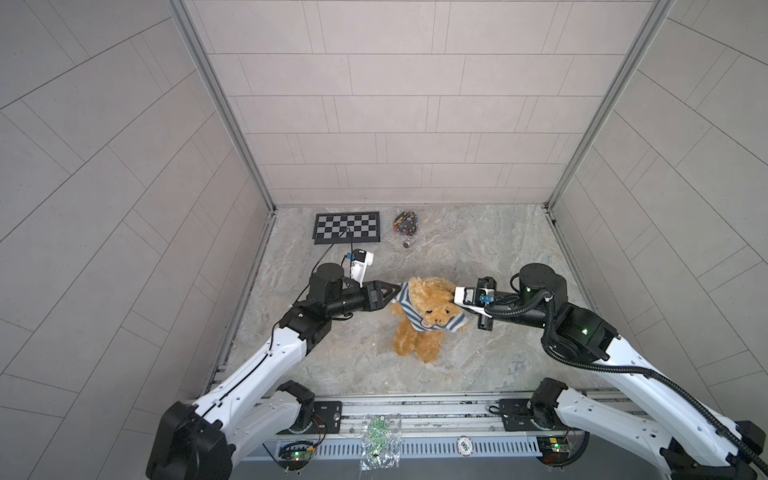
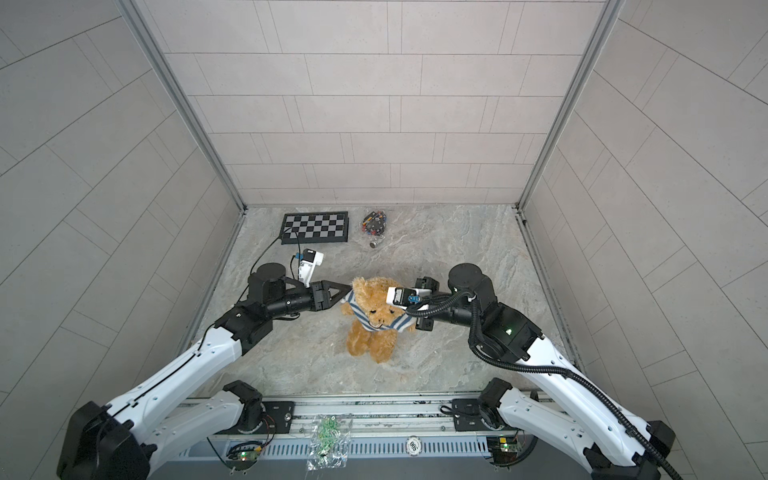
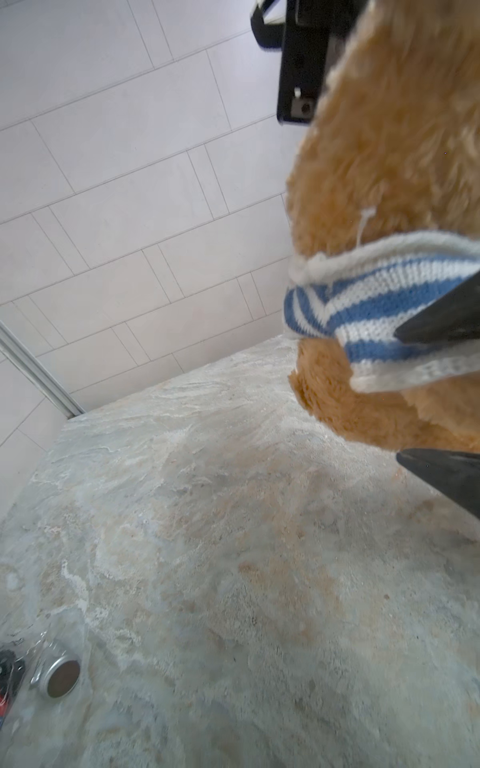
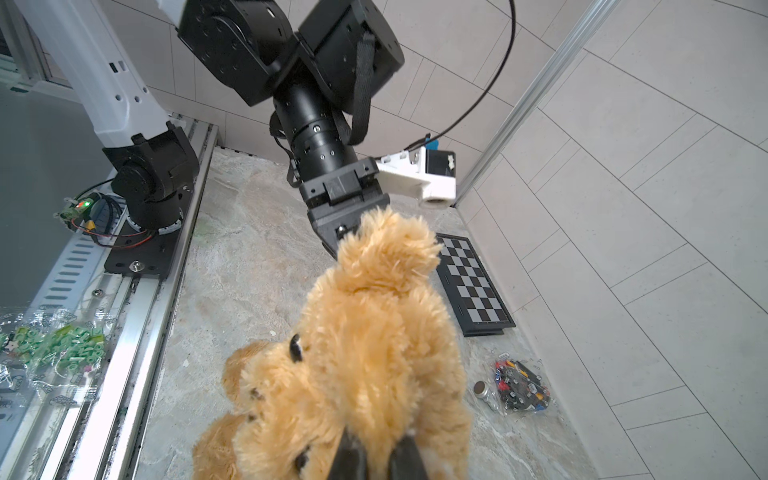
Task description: Dress the teddy bear
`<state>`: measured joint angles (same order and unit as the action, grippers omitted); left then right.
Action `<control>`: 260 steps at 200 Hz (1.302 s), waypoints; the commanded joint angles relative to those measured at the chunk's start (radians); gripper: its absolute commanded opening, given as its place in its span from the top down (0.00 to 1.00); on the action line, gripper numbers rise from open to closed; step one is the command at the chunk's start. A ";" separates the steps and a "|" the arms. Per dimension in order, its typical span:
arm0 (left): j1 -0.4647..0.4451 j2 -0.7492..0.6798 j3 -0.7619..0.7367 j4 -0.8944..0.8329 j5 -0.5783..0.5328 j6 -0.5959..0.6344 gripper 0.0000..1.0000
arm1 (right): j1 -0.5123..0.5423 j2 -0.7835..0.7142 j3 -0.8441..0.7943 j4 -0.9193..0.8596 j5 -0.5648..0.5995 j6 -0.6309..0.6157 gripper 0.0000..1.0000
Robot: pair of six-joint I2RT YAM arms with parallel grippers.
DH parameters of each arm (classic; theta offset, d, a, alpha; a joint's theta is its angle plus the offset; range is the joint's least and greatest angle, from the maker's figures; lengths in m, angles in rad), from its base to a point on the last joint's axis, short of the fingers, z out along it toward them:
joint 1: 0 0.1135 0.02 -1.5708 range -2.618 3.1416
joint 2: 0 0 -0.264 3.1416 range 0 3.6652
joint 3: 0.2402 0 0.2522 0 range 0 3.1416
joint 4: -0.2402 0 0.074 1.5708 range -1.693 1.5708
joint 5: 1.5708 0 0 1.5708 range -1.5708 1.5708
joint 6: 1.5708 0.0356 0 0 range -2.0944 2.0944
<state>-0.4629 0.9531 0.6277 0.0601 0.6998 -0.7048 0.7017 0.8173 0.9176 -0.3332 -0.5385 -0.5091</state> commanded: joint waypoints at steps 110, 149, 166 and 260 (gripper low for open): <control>0.052 -0.144 -0.184 0.150 0.085 -0.158 0.15 | 0.005 0.009 -0.034 0.181 -0.063 0.075 1.00; 0.031 -0.094 -0.176 0.283 0.080 -0.227 0.20 | 0.004 0.014 -0.039 0.200 -0.084 0.077 1.00; -0.003 -0.054 -0.158 0.339 0.065 -0.250 0.28 | 0.004 0.016 -0.045 0.204 -0.086 0.080 1.00; -0.079 0.016 -0.128 0.422 0.000 -0.290 0.87 | 0.004 -0.003 -0.098 0.257 -0.002 0.087 1.00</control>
<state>-0.5358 0.9707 0.4580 0.4351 0.7124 -0.9951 0.7017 0.8402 0.8318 -0.1635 -0.5522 -0.4137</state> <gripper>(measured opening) 0.184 0.083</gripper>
